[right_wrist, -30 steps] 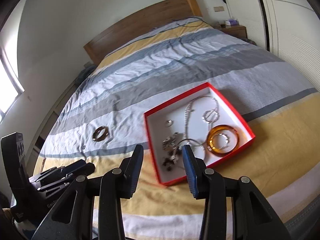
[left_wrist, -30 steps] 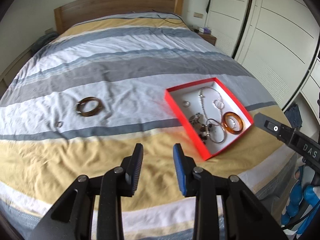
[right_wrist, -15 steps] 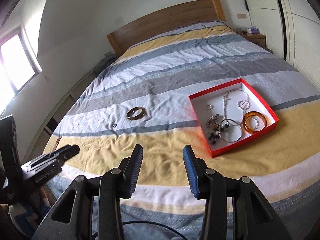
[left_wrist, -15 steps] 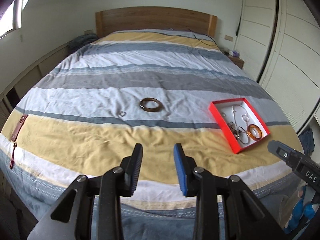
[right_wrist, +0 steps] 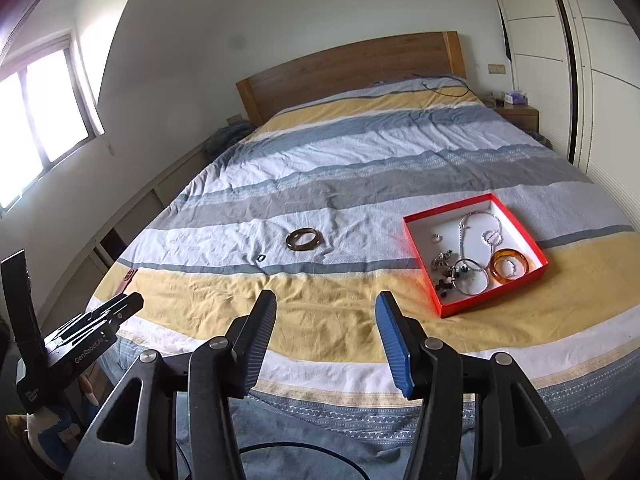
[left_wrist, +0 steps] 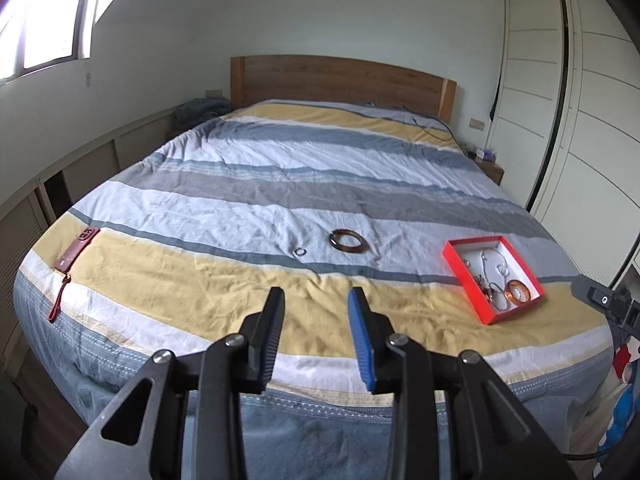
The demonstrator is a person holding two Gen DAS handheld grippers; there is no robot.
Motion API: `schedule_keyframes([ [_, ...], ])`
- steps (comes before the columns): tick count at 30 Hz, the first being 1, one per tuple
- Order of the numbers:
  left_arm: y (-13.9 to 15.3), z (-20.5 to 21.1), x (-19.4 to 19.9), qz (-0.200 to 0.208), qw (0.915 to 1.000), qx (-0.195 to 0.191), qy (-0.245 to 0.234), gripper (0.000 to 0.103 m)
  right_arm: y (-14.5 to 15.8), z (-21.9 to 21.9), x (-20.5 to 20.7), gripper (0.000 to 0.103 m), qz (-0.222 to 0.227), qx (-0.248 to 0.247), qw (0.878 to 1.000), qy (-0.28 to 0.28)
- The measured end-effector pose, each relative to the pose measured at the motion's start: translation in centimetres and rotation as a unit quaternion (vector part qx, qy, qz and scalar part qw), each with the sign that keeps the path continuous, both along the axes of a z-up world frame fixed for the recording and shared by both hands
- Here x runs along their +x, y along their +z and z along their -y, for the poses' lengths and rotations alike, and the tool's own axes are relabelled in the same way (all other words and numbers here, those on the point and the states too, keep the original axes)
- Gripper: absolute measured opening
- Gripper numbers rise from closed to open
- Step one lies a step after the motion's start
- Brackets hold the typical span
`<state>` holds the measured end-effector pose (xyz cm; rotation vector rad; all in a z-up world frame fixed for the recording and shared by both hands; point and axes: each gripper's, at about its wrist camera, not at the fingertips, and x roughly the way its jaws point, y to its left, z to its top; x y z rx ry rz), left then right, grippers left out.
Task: Organize jewelry
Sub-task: 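Withdraw both tools from the box toward the small ring and brown bangle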
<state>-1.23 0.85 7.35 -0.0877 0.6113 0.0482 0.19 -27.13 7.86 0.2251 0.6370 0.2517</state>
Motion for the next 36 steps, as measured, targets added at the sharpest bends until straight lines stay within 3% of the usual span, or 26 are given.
schedule_keyframes([
  [7,1.6,-2.3,-1.8,0.034,0.9987,0.008,0.038,0.031,1.2,-0.6,-1.4,0.054,0.023,-0.008,1.000,0.002],
  [12,1.3,-3.0,-2.2,0.045,0.9983,-0.001,0.038,0.031,1.7,-1.2,-1.9,0.054,0.048,-0.028,0.998,-0.001],
  [21,0.3,-1.7,-1.4,0.017,0.9996,0.018,0.012,0.031,1.7,-2.4,-2.3,0.063,0.067,-0.071,0.995,-0.001],
  [24,0.3,-1.3,-1.4,0.009,0.9996,0.024,0.010,0.032,1.5,-2.8,-2.1,0.064,0.064,-0.076,0.995,0.004],
  [27,0.4,-1.1,-1.4,0.005,0.9991,0.039,0.018,0.046,1.0,-3.1,-1.7,0.065,0.057,-0.077,0.995,0.006],
  [36,0.5,-0.7,-1.1,0.005,0.9979,0.063,0.009,0.047,-0.7,-4.6,-0.1,0.067,0.027,-0.083,0.996,0.012],
])
